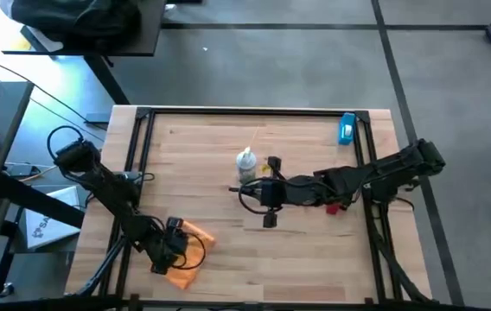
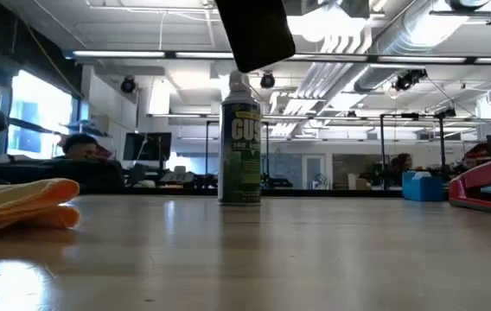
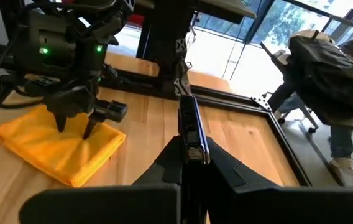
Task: Apply microfiber cloth
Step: Wipe the black cellphone using the green microfiber cloth
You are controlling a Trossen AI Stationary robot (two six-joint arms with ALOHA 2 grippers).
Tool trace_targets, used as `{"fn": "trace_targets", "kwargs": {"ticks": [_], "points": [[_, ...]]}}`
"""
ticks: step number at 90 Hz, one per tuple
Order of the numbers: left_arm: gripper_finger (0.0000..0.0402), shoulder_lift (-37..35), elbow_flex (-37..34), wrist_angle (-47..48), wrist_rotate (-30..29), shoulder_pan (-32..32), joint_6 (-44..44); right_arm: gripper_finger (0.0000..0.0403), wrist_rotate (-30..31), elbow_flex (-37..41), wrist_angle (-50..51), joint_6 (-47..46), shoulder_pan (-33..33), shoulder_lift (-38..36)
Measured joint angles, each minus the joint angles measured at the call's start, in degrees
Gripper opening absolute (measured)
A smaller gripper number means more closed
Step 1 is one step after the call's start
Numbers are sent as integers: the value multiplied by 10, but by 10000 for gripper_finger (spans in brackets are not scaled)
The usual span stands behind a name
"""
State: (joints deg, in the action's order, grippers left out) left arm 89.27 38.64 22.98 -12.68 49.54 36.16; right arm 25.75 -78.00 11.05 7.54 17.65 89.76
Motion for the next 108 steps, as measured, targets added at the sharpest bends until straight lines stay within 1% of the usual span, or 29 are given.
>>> {"fn": "trace_targets", "kwargs": {"ticks": [5,9,17,23,27,34,41,53,59,70,74,77,83,88,97,102,108], "points": [[196,0,-7,-7,-10,1,-1,5,0,0,-1,3,0,0],[171,-1,-14,-14,-16,-1,19,5,1,0,-1,3,2,0],[104,-1,-19,-16,-30,-8,84,6,14,0,2,9,9,-3],[40,0,-20,-16,-47,-10,114,6,33,1,4,24,16,-13],[17,0,-22,-22,-65,-10,130,6,48,1,2,32,22,-23],[14,-7,-22,-37,-120,-9,130,6,72,1,-2,43,30,-39],[9,-27,-19,-16,-184,-8,102,6,83,1,-1,48,34,-53],[4,-107,-6,-15,-299,-7,44,6,85,1,-1,47,39,-67],[2,-157,-6,-10,-364,0,3,6,85,1,1,41,39,-66],[1,-254,-5,-42,-513,21,-96,6,82,1,3,26,39,-55],[1,-280,-6,-67,-551,30,-145,6,82,1,3,24,39,-46],[1,-299,-6,-95,-568,37,-193,6,82,1,3,24,38,-39],[1,-326,-5,-160,-568,46,-292,6,81,1,3,24,38,-25],[1,-339,-5,-215,-536,50,-371,6,81,1,-2,29,37,-13],[0,-356,-5,-305,-416,45,-476,6,81,1,-27,56,36,3],[0,-363,-4,-338,-340,35,-502,6,81,1,-52,78,36,9],[0,-364,-4,-351,-281,19,-508,6,79,1,-89,104,36,11]]}}
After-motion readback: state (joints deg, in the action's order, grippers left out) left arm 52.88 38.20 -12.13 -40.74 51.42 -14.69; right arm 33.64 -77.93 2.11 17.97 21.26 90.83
